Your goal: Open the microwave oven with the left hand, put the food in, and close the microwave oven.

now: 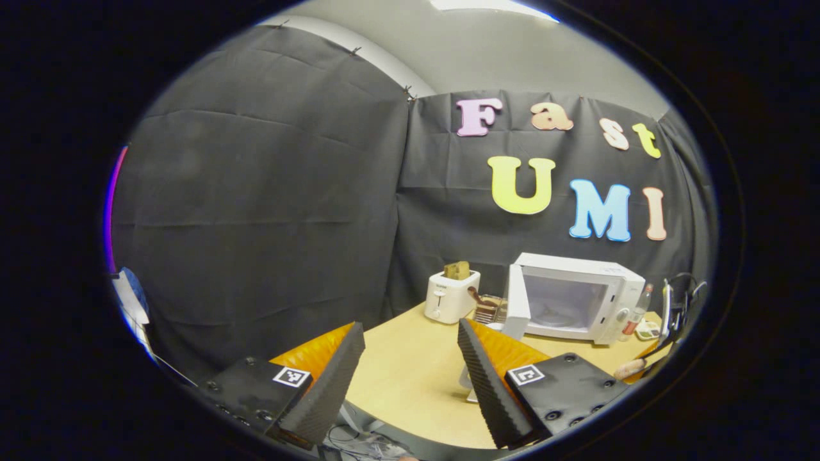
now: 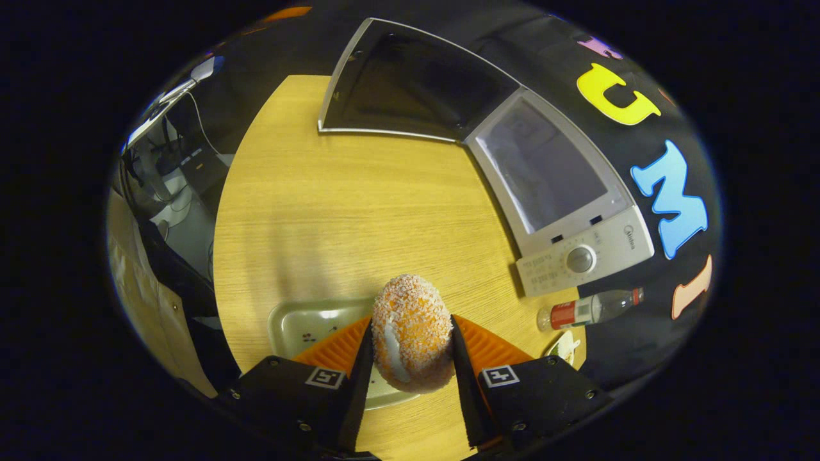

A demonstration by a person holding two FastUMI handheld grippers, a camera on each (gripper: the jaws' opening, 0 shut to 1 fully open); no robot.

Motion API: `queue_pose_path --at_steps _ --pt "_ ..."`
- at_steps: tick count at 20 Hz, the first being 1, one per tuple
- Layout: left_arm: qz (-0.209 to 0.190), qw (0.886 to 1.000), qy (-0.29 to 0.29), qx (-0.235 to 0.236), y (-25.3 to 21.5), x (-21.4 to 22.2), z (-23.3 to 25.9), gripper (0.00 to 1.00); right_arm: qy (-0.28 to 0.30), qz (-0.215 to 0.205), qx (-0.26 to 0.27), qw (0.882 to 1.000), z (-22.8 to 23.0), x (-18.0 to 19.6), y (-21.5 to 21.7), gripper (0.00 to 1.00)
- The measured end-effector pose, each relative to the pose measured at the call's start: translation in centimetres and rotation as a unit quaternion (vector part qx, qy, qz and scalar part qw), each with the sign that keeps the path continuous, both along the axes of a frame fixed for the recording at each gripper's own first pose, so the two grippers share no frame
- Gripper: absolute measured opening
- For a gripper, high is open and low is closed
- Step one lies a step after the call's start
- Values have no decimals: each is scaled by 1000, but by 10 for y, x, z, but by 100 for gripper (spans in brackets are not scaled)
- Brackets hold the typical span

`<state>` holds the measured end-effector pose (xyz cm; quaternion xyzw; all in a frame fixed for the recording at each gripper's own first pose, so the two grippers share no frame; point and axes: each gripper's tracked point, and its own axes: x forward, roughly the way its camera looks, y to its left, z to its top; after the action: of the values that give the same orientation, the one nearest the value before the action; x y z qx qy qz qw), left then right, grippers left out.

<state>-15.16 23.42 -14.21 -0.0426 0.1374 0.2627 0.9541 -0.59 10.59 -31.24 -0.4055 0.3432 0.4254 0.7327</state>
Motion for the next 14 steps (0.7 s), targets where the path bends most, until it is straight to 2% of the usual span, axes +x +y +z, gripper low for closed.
queue_pose_path --at_steps 7,9,10,14 --pt "3 1000 -3 21 8 0 6 95 -99 13 41 994 66 76 58 63" --pt "10 1000 -4 26 10 -1 7 95 -129 19 48 990 82 101 76 65" --pt "14 999 -4 28 12 -2 7 94 -141 23 50 988 86 112 84 62" --pt "38 999 -2 36 34 -28 19 98 -185 35 57 981 99 158 115 63"
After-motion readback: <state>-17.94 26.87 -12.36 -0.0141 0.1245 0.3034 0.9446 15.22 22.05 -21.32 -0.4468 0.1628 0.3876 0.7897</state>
